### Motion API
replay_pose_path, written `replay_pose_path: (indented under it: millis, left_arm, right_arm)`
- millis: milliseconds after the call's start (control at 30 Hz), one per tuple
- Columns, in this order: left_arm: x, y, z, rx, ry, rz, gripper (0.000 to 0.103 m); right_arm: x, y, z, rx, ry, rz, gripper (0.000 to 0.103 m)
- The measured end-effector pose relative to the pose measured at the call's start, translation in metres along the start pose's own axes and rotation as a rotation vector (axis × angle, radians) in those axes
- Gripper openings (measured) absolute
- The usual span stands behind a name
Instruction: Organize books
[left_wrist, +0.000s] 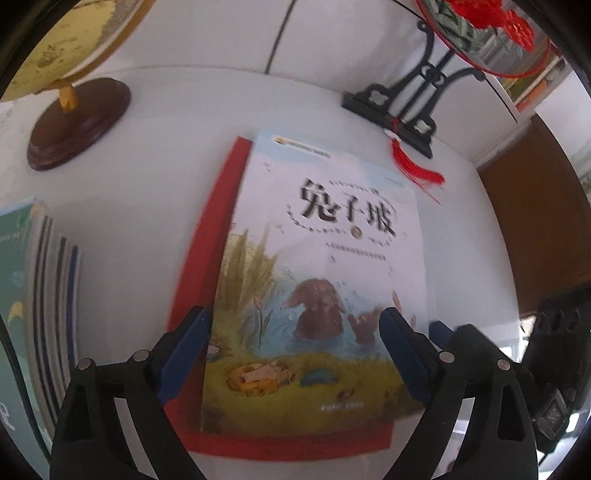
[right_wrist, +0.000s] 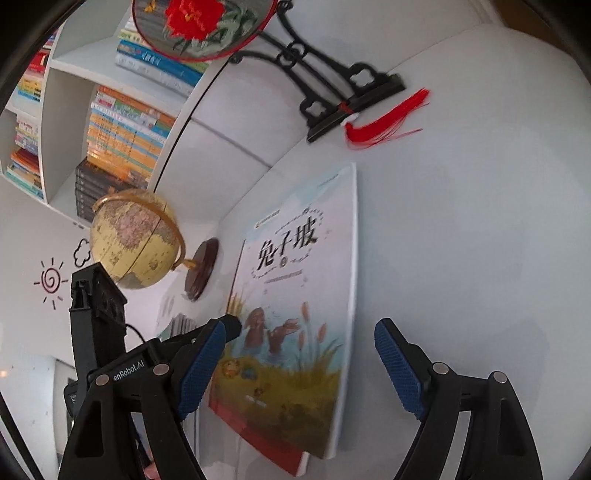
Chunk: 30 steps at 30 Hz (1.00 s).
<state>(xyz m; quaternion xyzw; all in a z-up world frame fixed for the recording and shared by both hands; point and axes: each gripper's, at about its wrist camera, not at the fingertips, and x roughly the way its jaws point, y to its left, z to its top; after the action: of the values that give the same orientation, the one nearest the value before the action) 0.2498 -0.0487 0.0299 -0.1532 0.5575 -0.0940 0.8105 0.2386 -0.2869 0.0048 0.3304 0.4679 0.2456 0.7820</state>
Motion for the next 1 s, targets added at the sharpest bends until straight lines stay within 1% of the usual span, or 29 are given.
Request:
replay_pose_path:
  millis: [67,100,133,233,367,467,533,567,600,667,700,733,800,867,967,1000]
  left_arm:
    - [-0.001,-0.002,-0.006,-0.005,0.023,-0.009,0.092]
    - [-0.002,-0.004,-0.009,-0.001,0.029,-0.011,0.092]
    - [-0.003,-0.004,-0.013,0.006,0.035,-0.011,0.092]
    - [-0.007,-0.008,-0.028,0.011,0.055,-0.022,0.092]
    - [-0.015,-0.009,-0.050,-0.004,0.079,-0.029,0.092]
    - [-0.022,-0.004,-0.067,-0.024,0.098,-0.009,0.092]
    - [-0.022,0.004,-0.070,-0.059,0.102,-0.023,0.092]
    - [-0.023,0.009,-0.071,-0.076,0.086,-0.021,0.094]
    - [-0.024,0.013,-0.069,-0.089,0.065,0.000,0.094]
    - [-0.025,0.018,-0.064,-0.100,0.047,0.018,0.095]
    - [-0.025,0.020,-0.062,-0.099,0.037,0.014,0.097]
    - [-0.024,0.020,-0.061,-0.101,0.039,-0.001,0.101]
    - [-0.022,0.019,-0.060,-0.095,0.024,-0.004,0.102]
    - [-0.022,0.015,-0.061,-0.068,0.006,0.014,0.102]
    - [-0.021,0.008,-0.065,-0.039,0.002,0.046,0.102]
    - [-0.019,0.005,-0.066,-0.027,0.004,0.046,0.102]
  right_arm:
    - [0.004,0.004,0.000,-0.013,0.026,0.008,0.086]
    - [0.004,0.006,0.000,-0.019,0.024,0.007,0.092]
    - [0.003,0.005,0.000,-0.016,0.024,0.014,0.094]
    - [-0.003,-0.001,0.001,0.008,0.043,0.052,0.095]
    - [-0.014,-0.012,0.000,0.070,0.067,0.126,0.095]
    - [-0.018,-0.009,-0.010,0.057,0.133,0.140,0.095]
    - [-0.019,-0.007,-0.018,0.036,0.191,0.154,0.095]
    - [-0.020,-0.005,-0.022,0.019,0.214,0.159,0.094]
    - [-0.022,-0.004,-0.024,0.007,0.217,0.153,0.094]
    - [-0.023,-0.005,-0.025,0.001,0.188,0.125,0.093]
    - [-0.024,-0.006,-0.024,0.001,0.170,0.114,0.093]
    - [-0.023,-0.007,-0.021,-0.001,0.142,0.098,0.093]
    - [-0.019,-0.004,-0.017,-0.032,0.113,0.052,0.093]
    - [-0.013,0.000,-0.015,-0.054,0.108,0.051,0.093]
    - [-0.004,0.008,-0.016,-0.078,0.107,0.051,0.093]
    - [0.000,0.012,-0.018,-0.089,0.116,0.052,0.096]
